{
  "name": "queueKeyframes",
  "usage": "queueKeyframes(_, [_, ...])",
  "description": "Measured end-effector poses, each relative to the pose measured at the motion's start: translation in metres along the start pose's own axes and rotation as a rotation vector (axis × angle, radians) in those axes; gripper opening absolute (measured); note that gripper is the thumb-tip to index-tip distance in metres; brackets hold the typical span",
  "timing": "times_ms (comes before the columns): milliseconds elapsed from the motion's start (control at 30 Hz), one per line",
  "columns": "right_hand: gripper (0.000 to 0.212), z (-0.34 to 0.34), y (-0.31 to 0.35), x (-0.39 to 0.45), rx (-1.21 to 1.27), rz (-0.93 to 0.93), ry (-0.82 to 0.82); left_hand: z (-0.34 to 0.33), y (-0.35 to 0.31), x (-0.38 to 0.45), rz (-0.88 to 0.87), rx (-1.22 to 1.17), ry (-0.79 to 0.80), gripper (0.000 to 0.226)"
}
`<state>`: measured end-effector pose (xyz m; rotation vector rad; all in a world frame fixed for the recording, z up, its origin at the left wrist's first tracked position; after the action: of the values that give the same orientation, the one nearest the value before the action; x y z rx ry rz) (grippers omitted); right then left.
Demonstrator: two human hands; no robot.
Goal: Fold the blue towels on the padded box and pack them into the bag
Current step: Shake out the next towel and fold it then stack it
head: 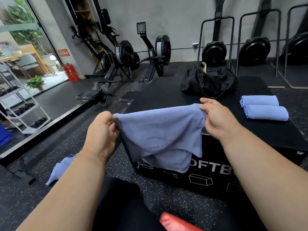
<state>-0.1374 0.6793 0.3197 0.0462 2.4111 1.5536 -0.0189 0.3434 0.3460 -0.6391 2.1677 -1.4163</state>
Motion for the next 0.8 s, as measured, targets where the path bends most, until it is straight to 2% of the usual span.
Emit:
queueKeyframes(67, [0.024,0.004,-0.007,-0.004,-0.042,-0.034,-0.013,0.002,0.0,-0.003,-0.006,-0.014,0.006,0.02])
queueKeyframes(133, [0.026,0.007,-0.007,-0.007,-0.024,-0.031,-0.011,0.005,-0.008,-0.004,-0.063,-0.051,0.042,0.024])
queueKeyframes(233, [0.027,0.0,0.003,-0.01,0.035,0.018,0.048,0.001,-0.02,-0.009,-0.087,-0.119,0.097,0.019])
queueKeyframes(300, [0.029,-0.012,0.008,-0.018,0.096,0.021,0.141,0.0,-0.003,-0.009,0.035,-0.031,0.037,0.014])
queueKeyframes(333, [0.031,-0.019,0.008,-0.023,0.114,0.009,0.194,-0.002,0.015,-0.011,0.146,0.067,0.026,0.026])
queueKeyframes(400, [0.033,-0.028,0.006,-0.035,0.112,-0.018,0.284,-0.003,0.054,-0.019,0.398,0.211,0.081,0.042])
queueKeyframes(433, [0.034,-0.031,0.006,-0.039,0.107,-0.025,0.307,-0.002,0.068,-0.022,0.45,0.257,0.119,0.038])
queueKeyframes(500, [0.034,-0.029,0.008,-0.04,0.102,-0.019,0.312,-0.005,0.073,-0.014,0.397,0.309,0.134,0.02])
queueKeyframes(567, [0.036,-0.021,0.009,-0.034,0.095,-0.017,0.271,-0.009,0.051,-0.006,0.244,0.179,0.065,0.038])
queueKeyframes(633, [0.039,-0.009,0.005,-0.024,0.061,-0.046,0.214,-0.009,0.026,-0.001,0.119,0.085,0.029,0.041])
queueKeyframes(667, [0.04,-0.004,0.0,-0.021,0.034,-0.067,0.191,-0.009,0.021,-0.001,0.106,0.077,0.036,0.034])
queueKeyframes(733, [0.043,0.003,-0.012,-0.02,-0.019,-0.104,0.167,-0.009,0.031,-0.008,0.201,0.154,0.043,0.017])
queueKeyframes(800, [0.044,0.005,-0.019,-0.023,-0.017,-0.107,0.154,-0.007,0.048,-0.011,0.25,0.297,0.047,0.017])
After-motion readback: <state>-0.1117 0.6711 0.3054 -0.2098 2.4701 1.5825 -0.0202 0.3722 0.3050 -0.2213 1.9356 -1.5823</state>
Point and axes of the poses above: each hand's wrist, its own x-axis towards the middle knuckle, its own z-axis out of the back of the hand, y = z × x, the point moved 8 cm from there along x, towards the middle knuckle, and after that the axes turned 12 degrees about -y, right-handed, at the moved point
